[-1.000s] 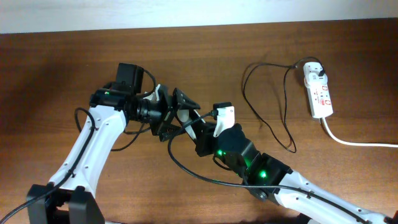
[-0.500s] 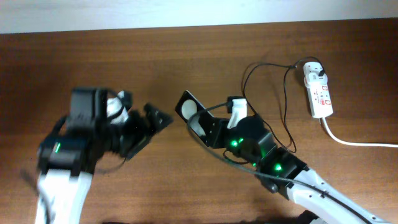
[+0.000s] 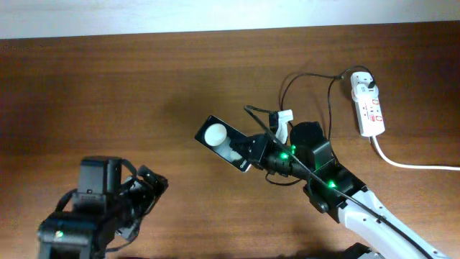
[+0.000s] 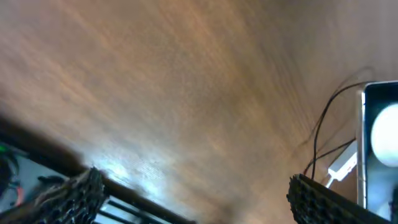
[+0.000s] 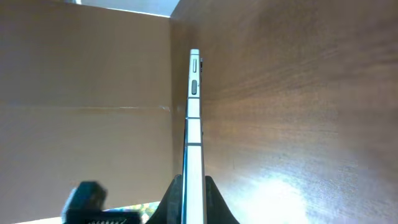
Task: Plug charger to phone and switch on socket
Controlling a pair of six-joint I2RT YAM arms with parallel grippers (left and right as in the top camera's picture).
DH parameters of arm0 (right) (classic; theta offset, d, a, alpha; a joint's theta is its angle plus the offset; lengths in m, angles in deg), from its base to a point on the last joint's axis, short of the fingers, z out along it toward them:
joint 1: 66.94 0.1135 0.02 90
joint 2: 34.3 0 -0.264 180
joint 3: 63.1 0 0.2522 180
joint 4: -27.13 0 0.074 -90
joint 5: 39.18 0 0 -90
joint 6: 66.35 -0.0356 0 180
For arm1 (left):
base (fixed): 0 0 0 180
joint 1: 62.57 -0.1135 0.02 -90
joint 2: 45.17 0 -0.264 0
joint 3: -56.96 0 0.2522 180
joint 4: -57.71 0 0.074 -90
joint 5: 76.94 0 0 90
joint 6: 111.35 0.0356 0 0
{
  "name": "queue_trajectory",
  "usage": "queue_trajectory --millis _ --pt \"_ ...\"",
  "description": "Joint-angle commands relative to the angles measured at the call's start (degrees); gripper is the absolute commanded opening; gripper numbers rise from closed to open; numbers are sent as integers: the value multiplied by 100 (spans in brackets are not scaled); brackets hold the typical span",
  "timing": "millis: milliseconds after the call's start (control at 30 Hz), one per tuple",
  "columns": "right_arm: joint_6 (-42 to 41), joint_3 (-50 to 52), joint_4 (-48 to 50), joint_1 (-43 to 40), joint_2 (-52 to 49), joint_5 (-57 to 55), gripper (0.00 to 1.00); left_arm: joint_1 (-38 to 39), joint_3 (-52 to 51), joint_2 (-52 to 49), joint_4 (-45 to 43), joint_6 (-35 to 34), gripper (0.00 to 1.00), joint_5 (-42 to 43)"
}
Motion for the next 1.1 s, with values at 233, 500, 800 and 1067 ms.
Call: queue_trajectory --millis 233,500,800,1067 --pt "-1453 -83 -535 -37 20 284 4 -22 -1029 -369 -1311 -455 99 1652" --pt "-1862 -83 -540 -37 17 240 4 -17 -1029 -669 -1982 -935 99 2218" --pt "-2041 -83 -546 -37 13 107 4 400 -1029 -691 -3565 -1493 99 2907" --pt "-2114 -83 -564 -37 13 70 4 498 -1029 -772 -3727 -2177 100 2782"
